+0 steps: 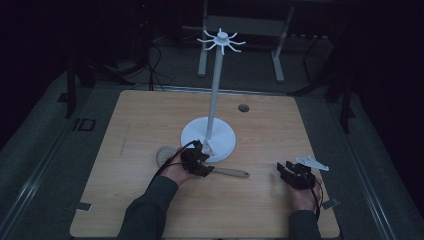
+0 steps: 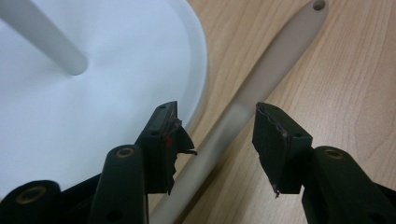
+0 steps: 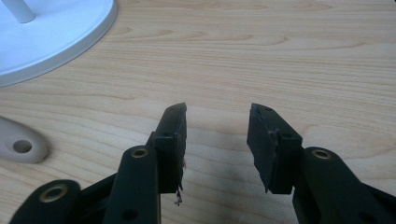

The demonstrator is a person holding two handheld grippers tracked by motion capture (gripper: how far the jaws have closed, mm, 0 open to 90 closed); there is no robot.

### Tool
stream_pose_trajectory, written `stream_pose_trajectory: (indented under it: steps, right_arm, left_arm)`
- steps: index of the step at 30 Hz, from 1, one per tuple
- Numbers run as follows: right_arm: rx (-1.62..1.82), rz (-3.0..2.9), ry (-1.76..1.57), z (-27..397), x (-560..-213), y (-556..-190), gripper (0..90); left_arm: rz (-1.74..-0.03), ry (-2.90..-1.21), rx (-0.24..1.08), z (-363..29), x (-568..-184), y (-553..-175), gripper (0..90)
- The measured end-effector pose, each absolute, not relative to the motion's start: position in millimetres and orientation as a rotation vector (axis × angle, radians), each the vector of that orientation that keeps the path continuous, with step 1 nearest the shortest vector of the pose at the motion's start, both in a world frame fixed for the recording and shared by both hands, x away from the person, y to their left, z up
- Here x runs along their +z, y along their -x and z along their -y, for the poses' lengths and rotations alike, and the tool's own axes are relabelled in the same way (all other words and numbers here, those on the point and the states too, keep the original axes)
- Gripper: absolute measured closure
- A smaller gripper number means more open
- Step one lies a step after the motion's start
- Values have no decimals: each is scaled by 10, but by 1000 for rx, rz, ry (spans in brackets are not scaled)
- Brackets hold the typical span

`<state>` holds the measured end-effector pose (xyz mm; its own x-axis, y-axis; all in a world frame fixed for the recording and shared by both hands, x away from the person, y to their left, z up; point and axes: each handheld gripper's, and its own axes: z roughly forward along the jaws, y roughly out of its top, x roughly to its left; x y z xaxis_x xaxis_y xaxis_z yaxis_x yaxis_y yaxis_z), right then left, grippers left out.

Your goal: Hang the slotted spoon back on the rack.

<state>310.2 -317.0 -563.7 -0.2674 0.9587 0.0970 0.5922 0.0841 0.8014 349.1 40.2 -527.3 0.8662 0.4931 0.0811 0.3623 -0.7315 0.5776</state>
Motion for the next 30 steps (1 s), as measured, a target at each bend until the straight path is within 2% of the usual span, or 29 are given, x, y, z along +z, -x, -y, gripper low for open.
stream_pose_trajectory:
  steps: [19, 25, 30]
  right_arm:
    - [1059, -1909, -1542, 3174, -5654, -3106, 568]
    - [1063, -1909, -1547, 3177, -5658, -3107, 568]
    - [1062, -1912, -1544, 3168, -5659, -3104, 568]
  left_arm:
    - [-542, -2624, 214, -78, -5464, -3599, 552]
    - [-571, -2616, 168, -81, -5480, -3620, 563]
    - [-600, -2630, 204, -47, -5464, -3602, 576]
